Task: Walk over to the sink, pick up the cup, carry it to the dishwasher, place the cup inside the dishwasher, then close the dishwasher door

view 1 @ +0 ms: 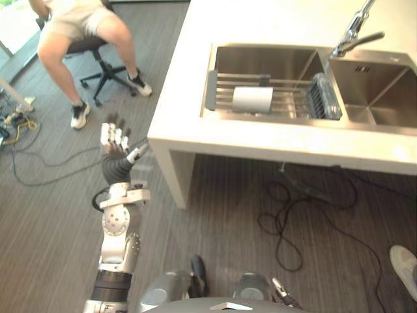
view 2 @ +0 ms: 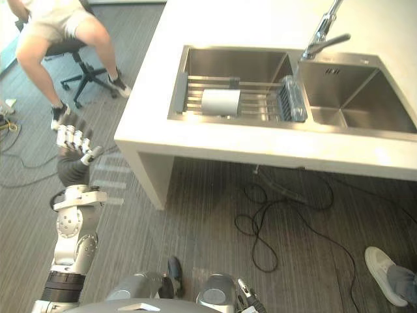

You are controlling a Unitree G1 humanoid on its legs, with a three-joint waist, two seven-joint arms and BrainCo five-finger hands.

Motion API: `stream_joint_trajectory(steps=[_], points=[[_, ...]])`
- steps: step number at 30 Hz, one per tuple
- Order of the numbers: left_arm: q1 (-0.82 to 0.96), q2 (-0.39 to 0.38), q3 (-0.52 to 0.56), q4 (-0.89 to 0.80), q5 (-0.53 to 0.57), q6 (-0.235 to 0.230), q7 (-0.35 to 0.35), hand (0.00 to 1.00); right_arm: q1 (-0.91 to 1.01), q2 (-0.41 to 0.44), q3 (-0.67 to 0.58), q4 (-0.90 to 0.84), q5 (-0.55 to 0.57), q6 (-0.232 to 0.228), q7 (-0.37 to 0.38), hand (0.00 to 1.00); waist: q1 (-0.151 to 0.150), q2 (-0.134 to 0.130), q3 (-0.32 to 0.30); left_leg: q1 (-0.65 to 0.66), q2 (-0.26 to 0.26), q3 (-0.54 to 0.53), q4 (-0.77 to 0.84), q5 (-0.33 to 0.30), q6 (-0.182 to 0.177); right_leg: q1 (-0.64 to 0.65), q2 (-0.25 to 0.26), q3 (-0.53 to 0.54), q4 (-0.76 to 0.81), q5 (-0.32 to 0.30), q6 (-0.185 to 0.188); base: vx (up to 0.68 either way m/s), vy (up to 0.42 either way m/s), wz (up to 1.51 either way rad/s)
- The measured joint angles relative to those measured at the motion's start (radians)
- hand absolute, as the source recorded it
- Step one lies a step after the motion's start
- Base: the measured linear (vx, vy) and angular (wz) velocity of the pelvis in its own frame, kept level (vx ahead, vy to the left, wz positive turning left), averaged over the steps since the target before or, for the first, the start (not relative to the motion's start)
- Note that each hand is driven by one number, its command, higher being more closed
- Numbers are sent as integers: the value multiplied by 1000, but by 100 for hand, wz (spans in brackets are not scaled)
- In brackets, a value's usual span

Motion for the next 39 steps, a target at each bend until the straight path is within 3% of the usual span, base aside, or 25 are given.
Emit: stream_joint_trajectory(steps=[1, 3, 4, 5, 6, 7, 10, 15, 18, 19, 24, 28, 30, 33, 35, 39], points=[[-28, 11, -4, 2, 43, -36, 46, 0, 2, 14, -5, 13, -2, -3, 3, 0, -19, -2, 0, 31, 2, -38, -3, -3, -6, -24, 8, -32, -143, -37, 1, 358, -1, 56], [-60, 11, -23, 4, 101, -88, 118, 0, 6, 33, -52, 47, -11, -5, 4, 0, -36, -2, -1, 63, 12, -89, -2, -20, -34, -33, 48, -13, -376, -44, 5, 324, -95, 90], [-70, 11, -29, 4, 124, -141, 150, 0, 12, 43, -73, 72, -13, -3, 5, 0, -43, -5, -2, 81, 21, -123, 2, -36, -52, -31, 71, 9, -499, -15, 16, 318, -134, 99], [-71, 12, -30, 4, 129, -165, 157, 0, 21, 50, -80, 74, -13, -1, 5, 0, -43, -12, -5, 92, 21, -137, 1, -43, -59, -27, 77, 15, -550, 24, 15, 325, -170, 96], [-70, 14, -30, 3, 131, -205, 170, 0, 43, 68, -81, 74, -13, 1, 7, 0, -38, -41, -21, 110, 13, -136, 3, -64, -76, -17, 81, 23, -647, 167, 0, 317, -213, 64], [-64, 9, -19, -1, 122, -228, 172, 0, 53, 78, -80, 80, -20, 2, 16, 0, -17, -61, -36, 129, 14, -138, 6, -83, -80, 2, 86, 20, -680, 187, 20, 320, -231, 37], [-56, 2, -46, -25, 97, -236, 143, 0, 31, 64, -108, 85, -55, -10, 44, 0, -4, -40, -51, 126, 73, -135, 28, -115, -128, 52, 155, 19, -783, 174, 25, 252, -250, -26], [-121, 0, -164, 7, 84, -179, 41, 0, 11, 45, -139, 91, -52, -20, 46, 0, -39, -21, -62, 148, 129, -136, 9, -124, -146, 94, 239, 28, -879, 198, -1, 113, -135, -27], [-134, 11, -180, 14, 83, -160, 10, 0, 8, 28, -148, 91, -39, -15, 49, 0, -57, 1, -66, 164, 147, -123, -11, -124, -147, 148, 279, 39, -1002, 262, -6, 29, -39, -17], [-133, 111, -189, 91, 15, -100, 9, 0, -12, 14, -60, 68, 17, 45, 114, 0, -85, 12, -40, 174, 142, -84, -32, -124, -152, 210, 306, 68, -1184, 366, -5, 2, -7, -6], [-133, 111, -190, 92, 15, -99, 9, 0, -12, 14, -60, 68, 17, 45, 113, 0, -86, 11, -37, 176, 142, -82, -33, -124, -152, 210, 306, 72, -1184, 366, -5, 0, 0, -1], [-132, 110, -224, 136, -16, -32, 11, 0, -11, 14, -59, 66, 16, 42, 105, 0, -100, 10, -21, 200, 142, -58, -56, -118, -150, 218, 306, 77, -1176, 365, -5, -2, 3, -8], [-132, 109, -233, 172, -16, 34, 29, 0, -12, 16, -57, 55, 15, 33, 92, 0, -107, 16, -1, 211, 143, -44, -66, -114, -150, 194, 301, 81, -1116, 334, -3, -26, 25, -12], [-157, 108, -264, 226, -16, 132, 85, 0, 25, 23, -60, 48, -42, -10, 25, 0, -122, 3, 16, 192, 120, -62, -65, -122, -156, 75, 233, 63, -844, 188, 9, -35, 19, 26], [-184, 108, -279, 276, -16, 175, 104, 0, 57, 24, -63, 46, -62, -27, -4, 0, -128, 1, 16, 194, 103, -105, -59, -126, -152, 60, 192, 44, -761, 130, 18, 37, 0, 57], [-210, 111, -292, 286, -17, 195, 135, 0, 71, 22, -63, 47, -63, -29, -49, 0, -112, 12, 7, 196, 106, -135, -40, -158, -162, 61, 176, 15, -702, 65, 26, 101, -24, 30]])
